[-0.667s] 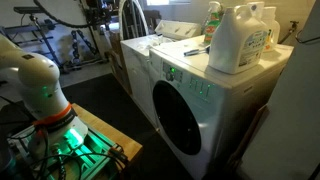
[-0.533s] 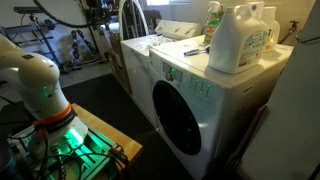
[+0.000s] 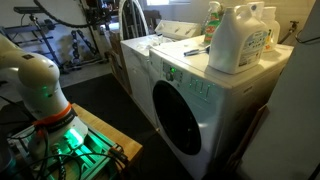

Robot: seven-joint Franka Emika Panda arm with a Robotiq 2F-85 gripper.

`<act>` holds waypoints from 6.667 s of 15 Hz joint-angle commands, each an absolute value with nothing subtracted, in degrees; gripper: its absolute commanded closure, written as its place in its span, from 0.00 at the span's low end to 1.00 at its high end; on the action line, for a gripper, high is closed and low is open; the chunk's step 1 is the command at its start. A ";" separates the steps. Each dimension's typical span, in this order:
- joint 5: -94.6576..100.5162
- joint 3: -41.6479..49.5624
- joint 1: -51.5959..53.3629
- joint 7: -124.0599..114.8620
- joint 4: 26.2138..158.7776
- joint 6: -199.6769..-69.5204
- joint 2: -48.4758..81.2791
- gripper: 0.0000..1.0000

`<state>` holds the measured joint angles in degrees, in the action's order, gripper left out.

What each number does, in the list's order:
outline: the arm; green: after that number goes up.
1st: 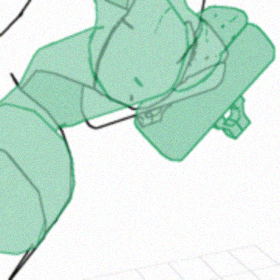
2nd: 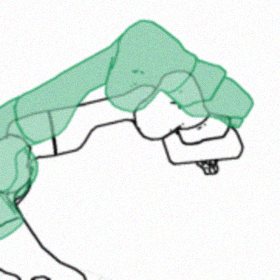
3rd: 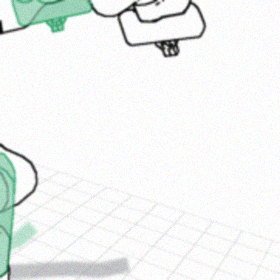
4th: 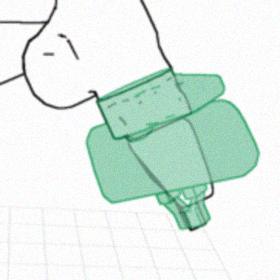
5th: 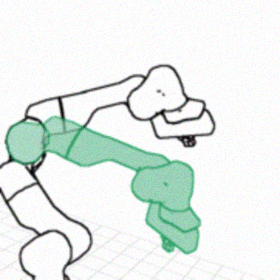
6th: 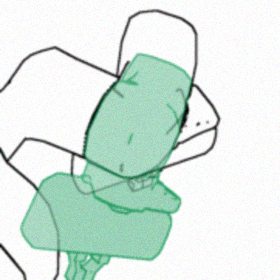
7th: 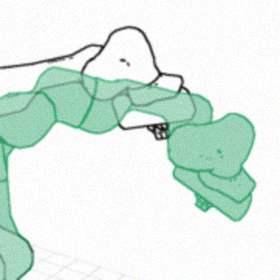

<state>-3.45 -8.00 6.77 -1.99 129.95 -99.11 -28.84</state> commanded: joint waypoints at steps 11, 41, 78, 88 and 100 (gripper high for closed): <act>0.00 6.81 -1.14 12.17 134.26 -100.41 -30.92 0.00; 9.88 32.32 -16.11 53.80 143.93 -134.37 -13.93 0.00; -48.38 23.04 -20.49 82.48 140.02 -167.23 9.19 1.00; -64.84 19.57 -21.10 92.09 135.57 -169.15 15.58 1.00; -77.44 18.39 -21.43 101.25 132.92 -168.28 17.47 1.00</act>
<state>-74.81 18.94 -20.51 98.79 133.36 -168.47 16.85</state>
